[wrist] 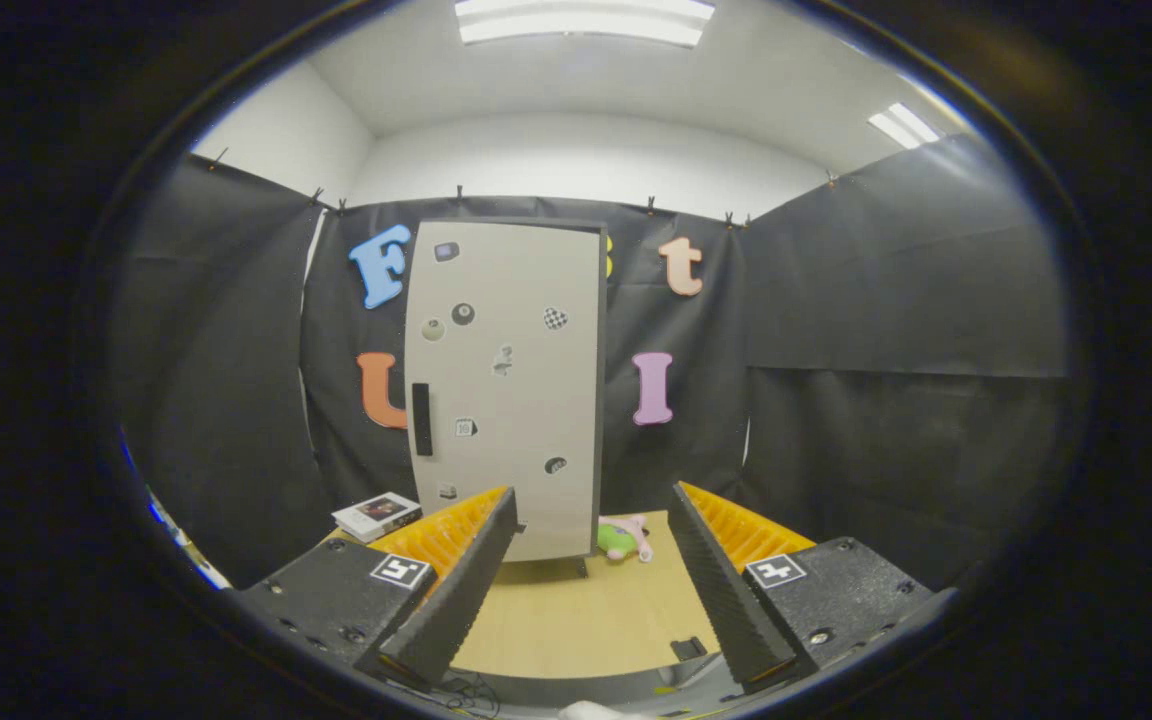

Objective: Open the shoe cabinet door, grab the shoes and put them into the shoe cabinet, then close the shoe cabinet door.

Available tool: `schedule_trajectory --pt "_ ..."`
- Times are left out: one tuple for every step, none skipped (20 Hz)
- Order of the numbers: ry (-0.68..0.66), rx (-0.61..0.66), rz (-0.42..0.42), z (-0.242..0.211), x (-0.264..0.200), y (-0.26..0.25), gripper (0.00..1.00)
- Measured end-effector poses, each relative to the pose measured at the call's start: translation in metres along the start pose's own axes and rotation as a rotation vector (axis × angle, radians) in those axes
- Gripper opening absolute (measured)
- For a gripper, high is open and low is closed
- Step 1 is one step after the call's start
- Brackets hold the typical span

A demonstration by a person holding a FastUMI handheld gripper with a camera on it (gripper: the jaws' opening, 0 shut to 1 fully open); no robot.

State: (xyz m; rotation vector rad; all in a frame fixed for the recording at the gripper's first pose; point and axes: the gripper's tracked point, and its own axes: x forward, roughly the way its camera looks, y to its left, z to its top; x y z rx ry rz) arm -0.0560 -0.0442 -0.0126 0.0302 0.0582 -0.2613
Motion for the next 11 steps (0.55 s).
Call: schedule_trajectory --pt "0.003 0.002 0.000 -0.003 0.001 0.001 1.00" --pt "0.003 0.002 0.001 -0.002 0.001 0.002 1.00" --pt "0.005 0.001 0.003 -0.003 0.001 0.005 1.00" --pt "0.007 0.001 0.008 -0.003 0.002 0.007 1.00" --pt "0.007 -0.001 0.011 -0.002 0.003 0.009 1.00" --pt "0.008 -0.003 0.016 -0.002 0.001 0.011 1.00" --pt "0.008 -0.005 0.020 -0.001 0.002 0.014 1.00" --pt "0.006 -0.008 0.021 -0.001 0.002 0.017 0.99" --pt "0.003 -0.010 0.024 0.001 0.004 0.016 0.99" --pt "0.002 -0.009 0.024 0.002 0.003 0.017 0.99" --pt "0.004 -0.008 0.027 0.002 0.002 0.019 0.99"
